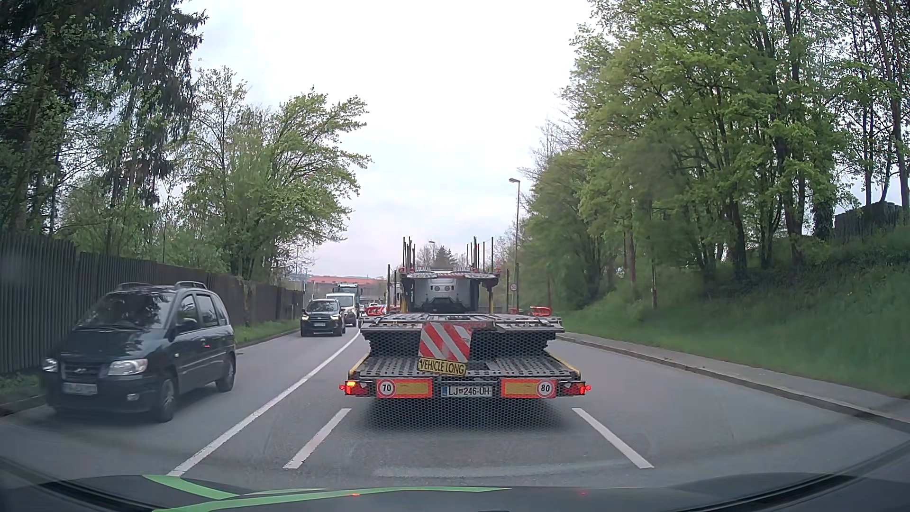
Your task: Follow the waypoints while adhering to traffic rules and regulations
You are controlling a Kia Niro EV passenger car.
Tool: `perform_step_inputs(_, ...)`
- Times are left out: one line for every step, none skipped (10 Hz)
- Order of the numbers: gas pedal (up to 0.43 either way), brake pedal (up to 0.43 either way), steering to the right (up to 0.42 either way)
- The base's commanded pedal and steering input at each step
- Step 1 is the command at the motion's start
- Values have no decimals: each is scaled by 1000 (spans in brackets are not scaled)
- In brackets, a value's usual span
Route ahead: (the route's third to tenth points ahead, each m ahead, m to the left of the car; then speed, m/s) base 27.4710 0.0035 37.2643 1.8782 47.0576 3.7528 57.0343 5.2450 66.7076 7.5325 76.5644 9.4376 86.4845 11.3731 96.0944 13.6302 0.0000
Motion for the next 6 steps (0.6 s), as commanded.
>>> perform_step_inputs(0,311,-11)
perform_step_inputs(0,305,-12)
perform_step_inputs(0,305,-12)
perform_step_inputs(0,305,-12)
perform_step_inputs(0,305,-11)
perform_step_inputs(0,305,-11)
